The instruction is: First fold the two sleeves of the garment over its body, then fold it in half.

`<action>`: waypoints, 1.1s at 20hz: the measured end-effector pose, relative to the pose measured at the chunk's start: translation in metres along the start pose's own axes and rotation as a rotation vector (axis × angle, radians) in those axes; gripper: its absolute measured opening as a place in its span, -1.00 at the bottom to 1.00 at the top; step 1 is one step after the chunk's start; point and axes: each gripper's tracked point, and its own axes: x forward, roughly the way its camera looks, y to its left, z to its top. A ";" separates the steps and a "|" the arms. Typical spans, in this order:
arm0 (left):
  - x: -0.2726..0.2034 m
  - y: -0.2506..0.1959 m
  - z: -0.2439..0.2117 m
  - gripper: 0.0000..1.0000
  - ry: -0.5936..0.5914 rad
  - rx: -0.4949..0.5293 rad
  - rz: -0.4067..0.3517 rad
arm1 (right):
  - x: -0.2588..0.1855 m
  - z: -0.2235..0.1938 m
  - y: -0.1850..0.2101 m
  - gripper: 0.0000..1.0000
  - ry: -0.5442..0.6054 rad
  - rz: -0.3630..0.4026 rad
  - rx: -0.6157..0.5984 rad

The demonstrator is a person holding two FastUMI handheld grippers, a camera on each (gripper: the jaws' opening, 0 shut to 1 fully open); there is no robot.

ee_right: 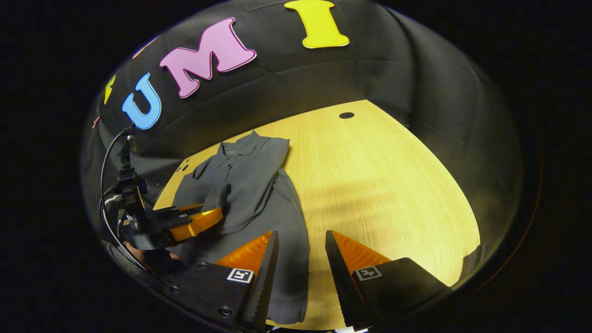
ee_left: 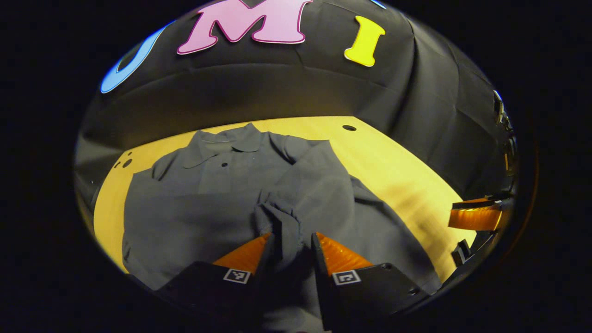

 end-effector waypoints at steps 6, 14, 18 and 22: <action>-0.032 -0.017 0.011 0.68 -0.075 0.034 -0.031 | -0.003 -0.008 0.005 0.31 0.014 -0.002 -0.017; -0.118 0.023 -0.001 0.93 -0.132 0.044 0.013 | -0.024 -0.036 0.027 0.63 0.065 0.035 -0.065; -0.164 0.084 -0.036 0.93 -0.111 -0.006 0.101 | -0.033 -0.053 0.025 0.74 0.080 -0.003 -0.073; -0.201 0.152 -0.088 0.94 -0.044 -0.053 0.209 | -0.043 -0.071 0.022 0.75 0.097 -0.059 -0.073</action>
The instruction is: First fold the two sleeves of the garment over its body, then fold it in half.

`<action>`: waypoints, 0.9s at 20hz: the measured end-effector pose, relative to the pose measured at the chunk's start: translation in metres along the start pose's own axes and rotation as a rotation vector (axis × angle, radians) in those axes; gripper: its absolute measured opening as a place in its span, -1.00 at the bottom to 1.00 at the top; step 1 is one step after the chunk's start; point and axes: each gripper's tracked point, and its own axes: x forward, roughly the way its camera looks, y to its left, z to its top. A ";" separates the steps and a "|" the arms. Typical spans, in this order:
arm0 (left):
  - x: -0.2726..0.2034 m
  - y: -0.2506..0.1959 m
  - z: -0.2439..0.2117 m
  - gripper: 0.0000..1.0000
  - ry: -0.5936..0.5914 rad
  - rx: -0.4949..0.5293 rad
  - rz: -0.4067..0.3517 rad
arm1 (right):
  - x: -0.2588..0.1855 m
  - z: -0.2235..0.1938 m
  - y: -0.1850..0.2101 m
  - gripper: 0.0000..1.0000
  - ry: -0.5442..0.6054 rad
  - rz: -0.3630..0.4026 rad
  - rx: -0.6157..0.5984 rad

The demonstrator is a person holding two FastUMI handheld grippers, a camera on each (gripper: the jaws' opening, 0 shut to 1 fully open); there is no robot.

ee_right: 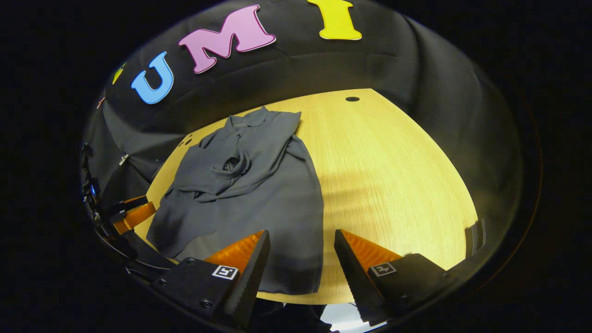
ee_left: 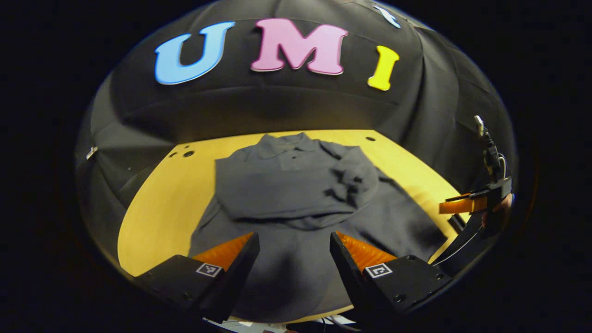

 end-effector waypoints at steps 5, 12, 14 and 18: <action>-0.018 0.075 -0.054 0.94 0.081 -0.023 0.111 | -0.002 -0.024 0.000 0.75 0.032 -0.040 0.012; -0.019 0.102 -0.112 0.94 0.200 -0.028 0.110 | 0.001 -0.050 -0.006 0.75 0.065 -0.096 0.064; -0.016 0.105 -0.118 0.93 0.214 -0.024 0.114 | 0.002 -0.059 -0.005 0.75 0.081 -0.099 0.062; -0.011 0.114 -0.122 0.92 0.232 -0.013 0.163 | 0.008 -0.066 0.001 0.75 0.098 -0.098 0.036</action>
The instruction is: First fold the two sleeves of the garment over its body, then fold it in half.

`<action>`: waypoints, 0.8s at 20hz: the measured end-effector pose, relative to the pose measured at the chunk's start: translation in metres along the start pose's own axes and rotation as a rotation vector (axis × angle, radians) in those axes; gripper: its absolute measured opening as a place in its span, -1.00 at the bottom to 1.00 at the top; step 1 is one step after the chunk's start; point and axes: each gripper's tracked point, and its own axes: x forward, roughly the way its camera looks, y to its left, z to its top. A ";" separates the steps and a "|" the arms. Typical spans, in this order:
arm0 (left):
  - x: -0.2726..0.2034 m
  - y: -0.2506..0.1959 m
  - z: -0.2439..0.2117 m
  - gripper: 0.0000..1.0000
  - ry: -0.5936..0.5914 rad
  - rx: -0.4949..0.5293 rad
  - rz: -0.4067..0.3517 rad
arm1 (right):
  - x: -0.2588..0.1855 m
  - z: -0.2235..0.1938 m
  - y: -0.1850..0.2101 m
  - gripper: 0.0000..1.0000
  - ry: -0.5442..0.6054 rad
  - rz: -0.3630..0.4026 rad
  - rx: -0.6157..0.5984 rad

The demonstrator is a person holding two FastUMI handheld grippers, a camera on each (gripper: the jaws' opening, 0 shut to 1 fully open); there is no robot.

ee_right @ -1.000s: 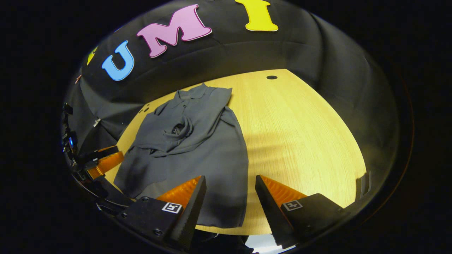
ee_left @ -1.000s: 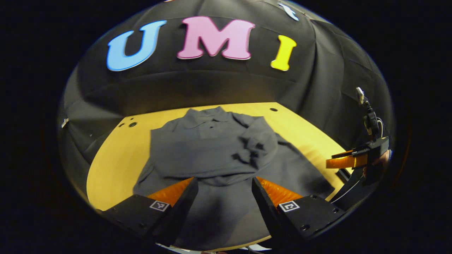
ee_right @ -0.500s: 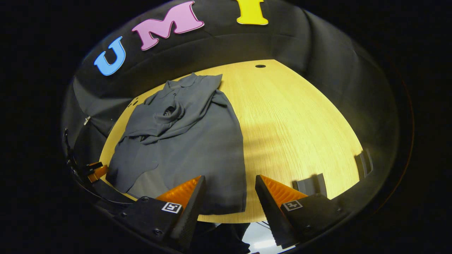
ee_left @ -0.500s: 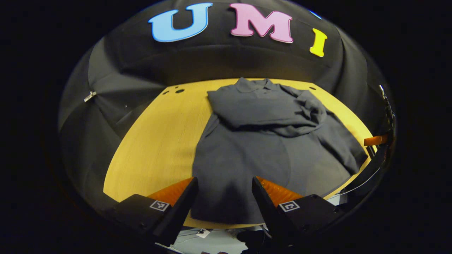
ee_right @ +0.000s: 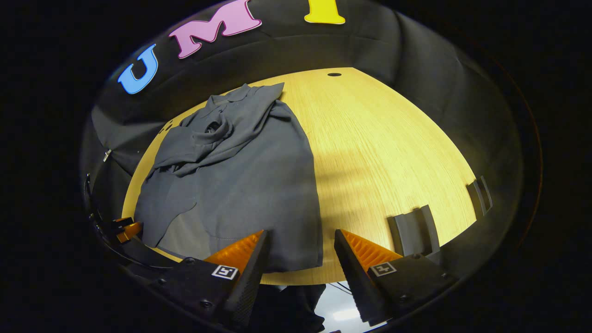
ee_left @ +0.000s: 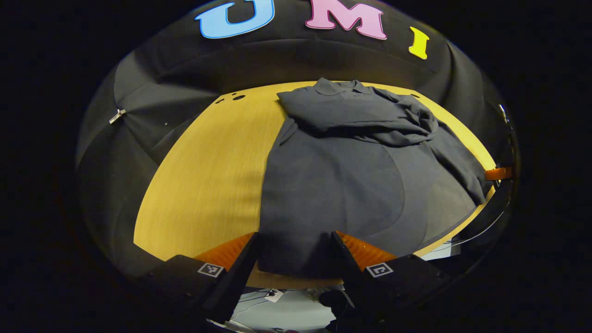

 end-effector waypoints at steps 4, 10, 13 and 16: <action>0.000 -0.001 -0.005 0.95 0.017 0.000 -0.008 | 0.010 -0.003 0.006 0.75 0.018 -0.001 -0.036; 0.003 -0.003 -0.008 0.92 0.049 -0.078 -0.035 | 0.017 -0.002 0.004 0.72 0.018 -0.063 -0.150; 0.006 -0.014 -0.005 0.70 0.054 -0.045 -0.083 | 0.020 -0.003 0.007 0.66 0.003 -0.073 -0.159; 0.010 -0.035 0.000 -0.17 0.033 0.065 -0.100 | 0.022 -0.001 0.019 0.51 0.010 -0.020 -0.172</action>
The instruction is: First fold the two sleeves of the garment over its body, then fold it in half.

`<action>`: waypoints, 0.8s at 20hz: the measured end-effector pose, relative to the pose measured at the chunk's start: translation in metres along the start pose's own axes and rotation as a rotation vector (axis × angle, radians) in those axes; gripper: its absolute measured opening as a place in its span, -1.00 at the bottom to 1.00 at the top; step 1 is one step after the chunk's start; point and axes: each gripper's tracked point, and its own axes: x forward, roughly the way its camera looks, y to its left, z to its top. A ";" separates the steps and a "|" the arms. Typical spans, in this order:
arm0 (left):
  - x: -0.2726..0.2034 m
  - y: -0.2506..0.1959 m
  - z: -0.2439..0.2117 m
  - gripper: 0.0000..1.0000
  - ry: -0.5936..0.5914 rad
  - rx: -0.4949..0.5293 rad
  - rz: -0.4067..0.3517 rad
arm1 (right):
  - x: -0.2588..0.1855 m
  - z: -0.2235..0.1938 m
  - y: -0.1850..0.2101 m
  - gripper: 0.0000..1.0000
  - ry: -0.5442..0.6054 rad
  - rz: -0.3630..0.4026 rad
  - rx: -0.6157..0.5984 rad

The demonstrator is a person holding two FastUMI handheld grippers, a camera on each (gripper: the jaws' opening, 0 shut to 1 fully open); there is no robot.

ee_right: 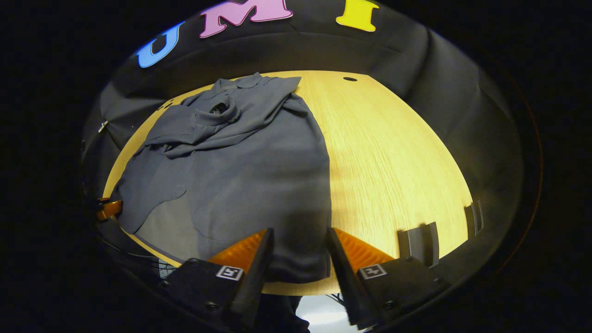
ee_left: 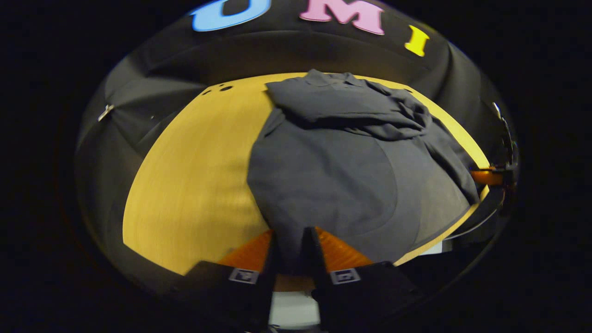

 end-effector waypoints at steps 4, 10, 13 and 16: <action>0.004 -0.001 0.006 -0.82 -0.013 -0.011 0.033 | 0.005 0.000 0.015 -0.84 0.025 0.058 -0.048; -0.017 0.000 0.025 -0.89 -0.040 -0.105 -0.017 | -0.009 0.013 0.012 -0.89 -0.018 0.061 0.009; -0.036 0.005 0.050 -0.89 -0.098 -0.158 -0.029 | -0.023 0.032 0.013 -0.89 -0.073 0.077 0.046; -0.050 0.012 0.081 -0.89 -0.159 -0.186 -0.026 | -0.038 0.062 0.014 -0.89 -0.142 0.091 0.081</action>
